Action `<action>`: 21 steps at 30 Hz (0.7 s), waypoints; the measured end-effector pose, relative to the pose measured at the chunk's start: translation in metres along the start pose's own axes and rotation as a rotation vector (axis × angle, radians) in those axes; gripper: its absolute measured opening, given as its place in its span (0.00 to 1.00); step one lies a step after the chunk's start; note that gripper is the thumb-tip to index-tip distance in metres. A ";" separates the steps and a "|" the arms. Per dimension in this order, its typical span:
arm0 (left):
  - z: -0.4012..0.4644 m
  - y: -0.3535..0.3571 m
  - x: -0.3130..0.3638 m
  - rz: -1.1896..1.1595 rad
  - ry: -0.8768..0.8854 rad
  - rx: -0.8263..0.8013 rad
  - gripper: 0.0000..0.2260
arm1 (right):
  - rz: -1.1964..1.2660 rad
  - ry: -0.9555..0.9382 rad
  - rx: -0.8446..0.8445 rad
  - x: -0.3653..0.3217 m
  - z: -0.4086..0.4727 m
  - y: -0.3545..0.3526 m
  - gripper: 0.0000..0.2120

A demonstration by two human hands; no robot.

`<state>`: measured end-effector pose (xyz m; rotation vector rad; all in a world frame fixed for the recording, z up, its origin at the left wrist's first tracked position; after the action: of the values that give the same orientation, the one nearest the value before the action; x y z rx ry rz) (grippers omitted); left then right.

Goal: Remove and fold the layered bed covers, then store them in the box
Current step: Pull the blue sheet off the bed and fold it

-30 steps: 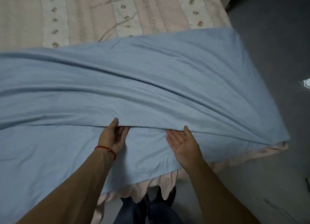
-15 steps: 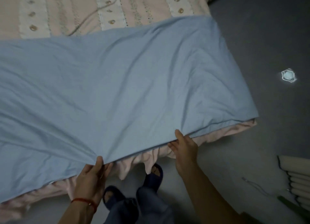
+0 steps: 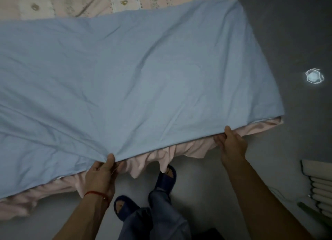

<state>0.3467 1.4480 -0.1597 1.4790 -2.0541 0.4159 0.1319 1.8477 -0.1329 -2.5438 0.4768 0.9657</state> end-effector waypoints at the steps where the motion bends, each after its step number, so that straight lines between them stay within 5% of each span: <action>1: -0.001 0.002 0.000 -0.012 -0.015 0.003 0.05 | -0.013 0.054 -0.002 0.007 0.005 0.000 0.08; 3: -0.004 0.006 0.004 0.017 -0.030 0.012 0.05 | -0.174 0.010 0.080 0.006 0.006 -0.003 0.14; 6: 0.000 0.004 0.006 0.097 -0.040 0.034 0.08 | -0.655 -0.488 0.372 -0.032 -0.035 0.004 0.24; 9: 0.001 -0.007 0.015 0.215 0.005 0.103 0.09 | -0.907 -0.937 0.006 -0.027 -0.111 0.102 0.21; 13: -0.009 -0.016 0.042 0.211 0.044 0.146 0.10 | -1.212 -1.190 -0.621 0.039 -0.211 0.234 0.22; 17: 0.002 -0.057 0.126 0.521 0.280 0.341 0.13 | -1.496 -1.290 -0.780 0.079 -0.269 0.309 0.31; 21: 0.039 -0.098 0.220 1.021 0.358 0.473 0.28 | -1.747 -0.976 -0.808 0.120 -0.244 0.328 0.33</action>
<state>0.3782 1.2263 -0.0639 0.3609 -2.3361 1.5094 0.2102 1.4291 -0.1198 -1.3964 -2.2238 1.3107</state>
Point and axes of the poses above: each hand's wrist, its own z-axis towards the middle knuckle, its own y-axis out of the palm, x = y × z, the point moved 9 cm from there along z, towards the middle knuckle, and after that the axes turned 10 degrees about -z, right-handed, at the moved point
